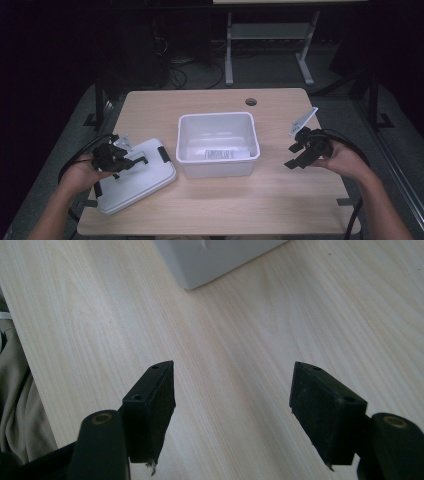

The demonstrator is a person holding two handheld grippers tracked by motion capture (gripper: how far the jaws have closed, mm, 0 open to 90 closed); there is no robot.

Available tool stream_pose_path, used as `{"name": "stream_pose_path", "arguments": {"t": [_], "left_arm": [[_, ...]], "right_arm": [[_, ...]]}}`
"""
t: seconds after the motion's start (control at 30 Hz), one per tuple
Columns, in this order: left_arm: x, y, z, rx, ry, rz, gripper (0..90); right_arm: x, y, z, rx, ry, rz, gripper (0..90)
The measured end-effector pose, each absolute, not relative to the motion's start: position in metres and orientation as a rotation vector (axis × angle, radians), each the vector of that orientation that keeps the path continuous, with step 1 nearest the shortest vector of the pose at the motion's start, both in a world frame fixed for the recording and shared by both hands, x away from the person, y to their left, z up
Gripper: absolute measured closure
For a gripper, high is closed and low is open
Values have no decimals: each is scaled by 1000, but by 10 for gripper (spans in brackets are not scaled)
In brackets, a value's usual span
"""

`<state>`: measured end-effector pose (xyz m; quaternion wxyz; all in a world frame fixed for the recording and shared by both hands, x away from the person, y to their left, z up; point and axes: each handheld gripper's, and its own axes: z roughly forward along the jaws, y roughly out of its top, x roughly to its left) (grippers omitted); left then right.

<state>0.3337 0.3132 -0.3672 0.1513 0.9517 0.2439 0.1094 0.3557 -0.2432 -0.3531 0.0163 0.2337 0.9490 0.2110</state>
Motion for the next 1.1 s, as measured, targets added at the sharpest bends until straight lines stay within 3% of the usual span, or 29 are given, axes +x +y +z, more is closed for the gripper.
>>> {"name": "stream_pose_path", "arguments": {"t": [1.1], "left_arm": [[318, 332, -285, 2703, 670, 351, 847]], "right_arm": [[354, -239, -356, 724, 2965, 645, 331]]}}
